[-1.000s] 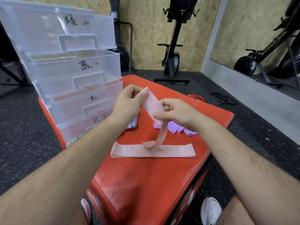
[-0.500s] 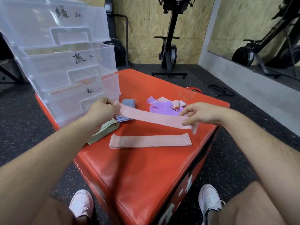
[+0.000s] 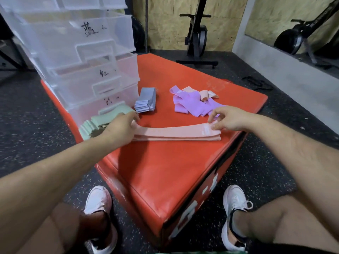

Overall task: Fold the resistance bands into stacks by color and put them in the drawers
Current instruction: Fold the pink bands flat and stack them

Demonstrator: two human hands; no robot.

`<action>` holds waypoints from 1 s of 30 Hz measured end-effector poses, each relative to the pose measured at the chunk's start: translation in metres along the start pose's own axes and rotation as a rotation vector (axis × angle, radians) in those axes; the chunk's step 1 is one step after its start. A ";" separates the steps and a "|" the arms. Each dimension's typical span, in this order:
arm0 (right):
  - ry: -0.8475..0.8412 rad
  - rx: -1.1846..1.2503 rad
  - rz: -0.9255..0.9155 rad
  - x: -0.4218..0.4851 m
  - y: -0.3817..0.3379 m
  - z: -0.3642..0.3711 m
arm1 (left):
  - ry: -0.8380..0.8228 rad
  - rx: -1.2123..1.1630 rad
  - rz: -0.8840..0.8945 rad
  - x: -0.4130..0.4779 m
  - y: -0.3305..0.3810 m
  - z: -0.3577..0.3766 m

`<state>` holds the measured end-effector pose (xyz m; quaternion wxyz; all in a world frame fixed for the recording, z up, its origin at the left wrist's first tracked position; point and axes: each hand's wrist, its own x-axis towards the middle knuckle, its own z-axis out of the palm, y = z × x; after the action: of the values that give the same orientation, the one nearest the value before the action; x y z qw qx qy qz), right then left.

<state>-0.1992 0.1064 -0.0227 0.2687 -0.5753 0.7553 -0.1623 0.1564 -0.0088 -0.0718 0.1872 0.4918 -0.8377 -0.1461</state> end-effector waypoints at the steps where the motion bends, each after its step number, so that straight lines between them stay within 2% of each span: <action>1: 0.008 -0.023 -0.014 0.002 0.001 0.002 | -0.014 0.031 0.002 -0.001 0.000 0.003; 5: 0.015 -0.164 -0.053 0.005 0.003 0.010 | -0.036 0.189 0.031 -0.003 0.002 0.009; 9: -0.008 -0.308 -0.056 0.007 0.004 0.007 | 0.016 0.386 0.109 -0.005 0.016 0.009; 12: -0.025 -0.404 -0.134 0.005 -0.006 0.010 | -0.026 0.254 0.238 -0.003 0.029 0.014; 15: -0.086 -0.365 -0.226 -0.002 -0.018 0.024 | -0.243 0.139 0.332 0.003 0.040 0.022; 18: -0.115 -0.354 -0.263 -0.004 -0.022 0.033 | -0.347 0.111 0.369 0.012 0.043 0.034; 24: -0.104 -0.383 -0.269 0.002 -0.017 0.033 | -0.351 0.055 0.355 0.022 0.048 0.037; 30: -0.107 -0.371 -0.243 0.012 -0.016 0.031 | -0.366 0.118 0.315 0.030 0.060 0.037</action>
<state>-0.1703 0.0923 -0.0413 0.1764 -0.7093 0.6821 -0.0212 0.0799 -0.0048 -0.0740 0.0239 0.3306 -0.9311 -0.1524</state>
